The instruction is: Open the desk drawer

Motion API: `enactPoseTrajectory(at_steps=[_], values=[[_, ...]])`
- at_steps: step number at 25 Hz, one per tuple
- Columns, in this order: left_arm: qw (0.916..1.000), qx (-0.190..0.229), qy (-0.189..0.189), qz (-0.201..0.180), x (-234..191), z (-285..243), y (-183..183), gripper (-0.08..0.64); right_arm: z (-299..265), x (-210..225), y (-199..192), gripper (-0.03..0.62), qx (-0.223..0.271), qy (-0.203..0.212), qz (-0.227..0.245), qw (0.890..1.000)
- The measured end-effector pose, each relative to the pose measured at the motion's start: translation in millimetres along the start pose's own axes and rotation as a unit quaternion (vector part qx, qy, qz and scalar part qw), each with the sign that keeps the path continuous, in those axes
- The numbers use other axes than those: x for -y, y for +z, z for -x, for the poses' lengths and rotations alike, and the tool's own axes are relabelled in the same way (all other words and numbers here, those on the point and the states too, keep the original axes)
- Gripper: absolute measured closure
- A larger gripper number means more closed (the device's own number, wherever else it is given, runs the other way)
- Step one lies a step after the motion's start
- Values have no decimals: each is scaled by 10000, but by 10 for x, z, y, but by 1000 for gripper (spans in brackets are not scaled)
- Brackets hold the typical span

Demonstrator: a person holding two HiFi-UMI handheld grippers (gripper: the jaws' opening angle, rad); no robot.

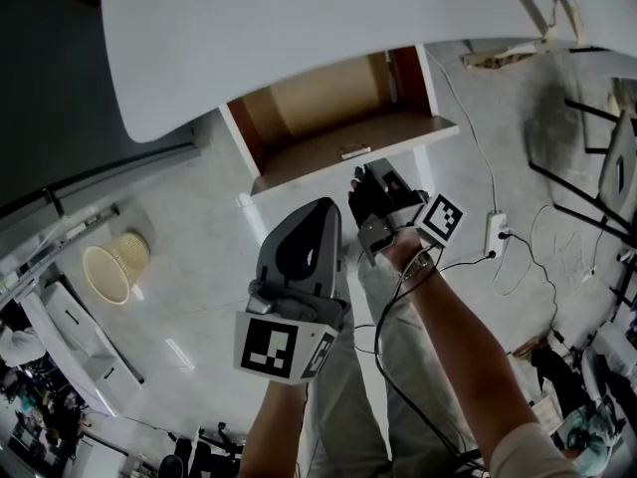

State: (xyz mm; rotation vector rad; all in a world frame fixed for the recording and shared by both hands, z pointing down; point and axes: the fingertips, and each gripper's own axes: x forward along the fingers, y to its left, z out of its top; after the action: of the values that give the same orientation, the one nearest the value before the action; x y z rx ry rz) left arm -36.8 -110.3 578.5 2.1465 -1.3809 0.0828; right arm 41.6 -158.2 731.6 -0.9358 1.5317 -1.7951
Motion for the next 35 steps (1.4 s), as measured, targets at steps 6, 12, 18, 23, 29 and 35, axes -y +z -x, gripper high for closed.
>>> enactPoseTrajectory(at_steps=[6,12,18,23,29,35], values=[[10000,52,-13,-11,-18,13,42,554,-241,-392,8,546,128,543,121,9984],[10000,62,-13,2,-12,43,51,554,-370,-408,-3,546,239,446,27,9987],[10000,19,-62,-28,-3,53,24,554,-571,-442,54,546,343,450,74,9984],[10000,-2,-4,-1,-17,69,3,554,-644,-450,48,545,235,406,42,9989],[9999,11,-79,-105,41,46,76,554,-514,-338,60,457,75,149,128,9998],[9999,39,29,-100,-24,36,74,554,-232,-177,179,440,172,-154,225,9995]])
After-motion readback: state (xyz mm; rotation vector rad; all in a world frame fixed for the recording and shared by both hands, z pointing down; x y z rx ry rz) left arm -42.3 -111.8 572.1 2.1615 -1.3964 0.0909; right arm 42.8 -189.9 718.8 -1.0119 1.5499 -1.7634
